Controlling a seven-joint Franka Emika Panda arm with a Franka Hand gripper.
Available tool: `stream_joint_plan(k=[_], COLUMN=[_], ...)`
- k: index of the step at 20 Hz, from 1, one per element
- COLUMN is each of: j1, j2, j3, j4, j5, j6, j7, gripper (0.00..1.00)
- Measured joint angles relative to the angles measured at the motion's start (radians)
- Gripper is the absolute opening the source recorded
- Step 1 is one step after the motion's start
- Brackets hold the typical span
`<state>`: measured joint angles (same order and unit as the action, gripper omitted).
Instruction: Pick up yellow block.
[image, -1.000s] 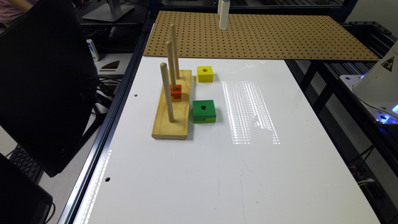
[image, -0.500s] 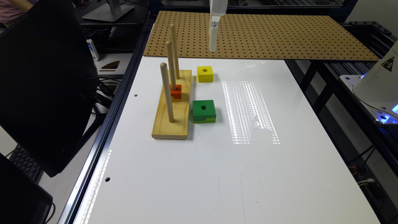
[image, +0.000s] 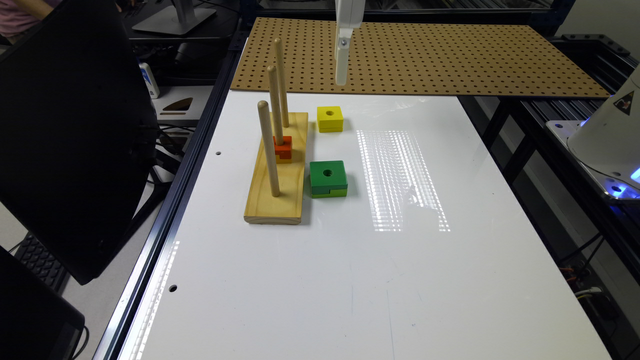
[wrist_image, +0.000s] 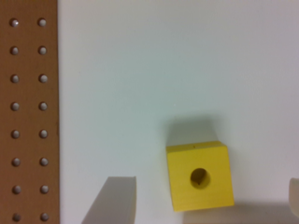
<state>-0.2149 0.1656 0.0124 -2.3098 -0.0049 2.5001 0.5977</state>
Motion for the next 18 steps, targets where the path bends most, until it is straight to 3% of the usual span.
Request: stream_joint_plan(k=[4, 11, 18], j1=[0.000, 0.000, 0.000], j2=[0.029, 0.039, 0.116], j3=[0.000, 0.004, 0.004], j4=[0.000, 0.000, 0.000], j5=[0.0000, 0.0000, 0.0000], j6=[0.026, 0.029, 0.106], j7=[0.000, 0.000, 0.000], gripper=[1.00, 1.00, 1.00])
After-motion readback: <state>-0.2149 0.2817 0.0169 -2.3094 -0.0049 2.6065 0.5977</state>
